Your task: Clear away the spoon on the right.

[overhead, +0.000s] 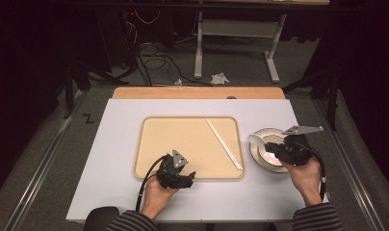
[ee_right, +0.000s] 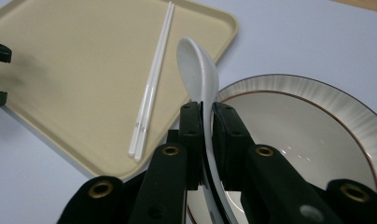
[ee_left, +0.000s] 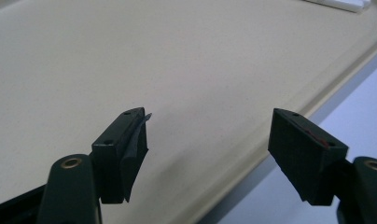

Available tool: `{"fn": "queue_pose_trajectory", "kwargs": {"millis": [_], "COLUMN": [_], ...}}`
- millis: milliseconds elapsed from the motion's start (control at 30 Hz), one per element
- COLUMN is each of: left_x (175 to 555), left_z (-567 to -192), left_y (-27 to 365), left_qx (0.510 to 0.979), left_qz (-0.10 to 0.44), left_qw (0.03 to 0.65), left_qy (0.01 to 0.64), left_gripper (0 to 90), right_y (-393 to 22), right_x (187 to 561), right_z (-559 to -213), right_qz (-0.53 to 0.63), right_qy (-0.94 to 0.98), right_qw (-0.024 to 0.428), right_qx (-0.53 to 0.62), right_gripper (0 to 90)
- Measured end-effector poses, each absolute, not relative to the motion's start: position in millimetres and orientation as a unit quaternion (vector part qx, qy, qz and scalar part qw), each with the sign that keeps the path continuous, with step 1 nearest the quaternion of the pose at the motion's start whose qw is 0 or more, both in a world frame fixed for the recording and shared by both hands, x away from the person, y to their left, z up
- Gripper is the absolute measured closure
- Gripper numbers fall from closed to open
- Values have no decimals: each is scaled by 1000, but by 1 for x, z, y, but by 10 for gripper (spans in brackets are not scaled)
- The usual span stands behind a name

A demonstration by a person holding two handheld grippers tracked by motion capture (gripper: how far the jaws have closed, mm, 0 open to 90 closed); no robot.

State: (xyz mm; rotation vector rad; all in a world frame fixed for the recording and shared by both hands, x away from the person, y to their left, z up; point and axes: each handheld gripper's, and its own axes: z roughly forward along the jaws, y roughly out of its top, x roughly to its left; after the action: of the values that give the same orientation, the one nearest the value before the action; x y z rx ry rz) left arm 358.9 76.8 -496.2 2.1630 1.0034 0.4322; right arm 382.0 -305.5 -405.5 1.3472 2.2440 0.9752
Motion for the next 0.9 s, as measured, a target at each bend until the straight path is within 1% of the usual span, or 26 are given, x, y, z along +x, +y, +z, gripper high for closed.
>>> {"fn": "queue_pose_trajectory", "kwargs": {"millis": [300,533,700,900], "left_x": [353,345,339,331], "left_z": [-497,-497,-498,-498], "left_y": [84,93,102,111], "left_qx": [831,823,815,804], "left_qz": [174,179,185,181], "left_qw": [345,343,340,342], "left_qy": [399,416,431,451], "left_gripper": [284,284,285,285], "right_y": [-289,-272,-259,-245], "right_x": [392,404,414,425], "right_z": [-408,-412,-414,-416], "right_qz": [351,347,349,353], "right_qy": [803,818,828,835], "right_qw": [164,147,143,129], "right_qx": [453,435,415,403], "right_gripper": [839,840,839,839]}}
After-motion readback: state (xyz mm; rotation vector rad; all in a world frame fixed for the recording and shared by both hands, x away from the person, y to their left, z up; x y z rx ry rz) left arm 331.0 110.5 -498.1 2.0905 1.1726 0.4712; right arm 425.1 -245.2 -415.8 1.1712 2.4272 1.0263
